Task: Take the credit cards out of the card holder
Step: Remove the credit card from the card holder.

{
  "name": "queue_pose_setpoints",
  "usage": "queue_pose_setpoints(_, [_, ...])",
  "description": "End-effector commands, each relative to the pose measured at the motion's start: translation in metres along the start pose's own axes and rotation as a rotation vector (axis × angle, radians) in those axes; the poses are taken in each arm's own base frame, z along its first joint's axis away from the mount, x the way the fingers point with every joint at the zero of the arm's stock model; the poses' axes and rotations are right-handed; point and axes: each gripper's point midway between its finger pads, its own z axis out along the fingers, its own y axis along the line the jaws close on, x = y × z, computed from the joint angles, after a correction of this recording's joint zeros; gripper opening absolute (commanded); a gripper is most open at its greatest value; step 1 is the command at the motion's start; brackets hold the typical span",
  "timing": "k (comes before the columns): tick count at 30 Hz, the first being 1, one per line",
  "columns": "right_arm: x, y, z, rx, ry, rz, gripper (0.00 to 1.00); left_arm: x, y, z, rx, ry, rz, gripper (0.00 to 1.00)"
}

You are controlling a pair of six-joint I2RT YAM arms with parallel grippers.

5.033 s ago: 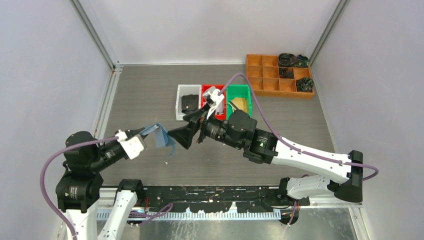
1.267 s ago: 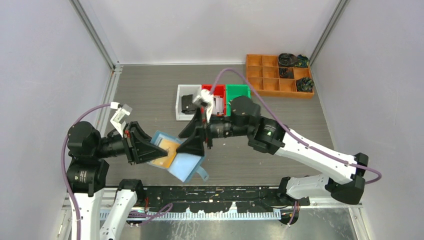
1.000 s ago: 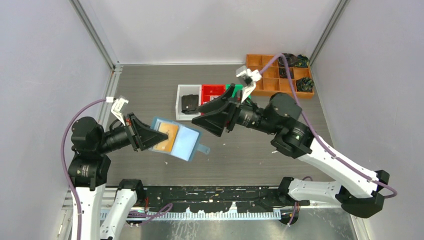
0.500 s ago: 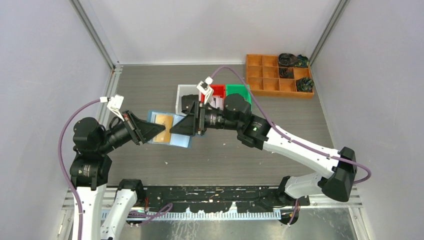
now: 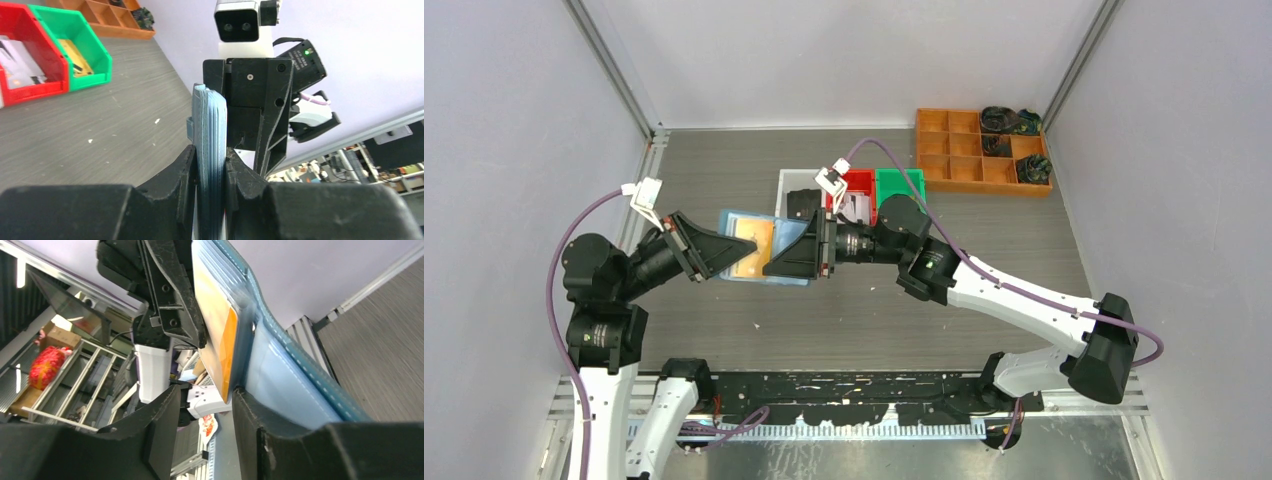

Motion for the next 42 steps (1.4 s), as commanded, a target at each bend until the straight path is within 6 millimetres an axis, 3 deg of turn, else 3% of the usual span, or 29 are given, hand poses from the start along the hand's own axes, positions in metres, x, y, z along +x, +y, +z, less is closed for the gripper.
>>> queue_pose_setpoints(1, [-0.015, 0.029, -0.002, -0.111, -0.047, -0.035, 0.47, -0.006, -0.042, -0.005, 0.152, 0.016, 0.026, 0.00])
queue_pose_setpoints(5, [-0.021, 0.037, -0.001, -0.152, -0.075, -0.030, 0.39, -0.002, -0.043, -0.007, 0.161, 0.033, 0.017, 0.00])
queue_pose_setpoints(10, [-0.029, 0.033, 0.003, -0.128, -0.101, 0.002, 0.21, 0.001, -0.043, -0.008, 0.159, 0.038, 0.014, 0.02])
queue_pose_setpoints(14, [-0.034, 0.021, 0.009, -0.055, -0.107, 0.050, 0.10, 0.004, -0.041, -0.008, 0.156, 0.048, 0.012, 0.21])
queue_pose_setpoints(17, [-0.035, 0.027, 0.005, -0.090, -0.129, 0.031, 0.07, 0.006, -0.038, -0.008, 0.149, 0.056, -0.010, 0.30])
queue_pose_setpoints(21, [-0.034, 0.033, -0.002, -0.118, -0.148, 0.018, 0.05, 0.005, -0.039, -0.007, 0.163, 0.053, -0.035, 0.29])
queue_pose_setpoints(29, [-0.031, 0.015, -0.005, -0.068, -0.170, 0.057, 0.01, -0.004, -0.047, -0.005, 0.188, 0.040, -0.052, 0.29])
queue_pose_setpoints(37, [-0.027, 0.004, -0.011, -0.066, -0.219, 0.088, 0.01, -0.009, -0.053, -0.007, 0.190, 0.016, -0.025, 0.16])
queue_pose_setpoints(42, [-0.021, 0.008, -0.009, -0.102, -0.201, 0.086, 0.02, -0.012, -0.056, -0.007, 0.189, 0.001, 0.004, 0.08])
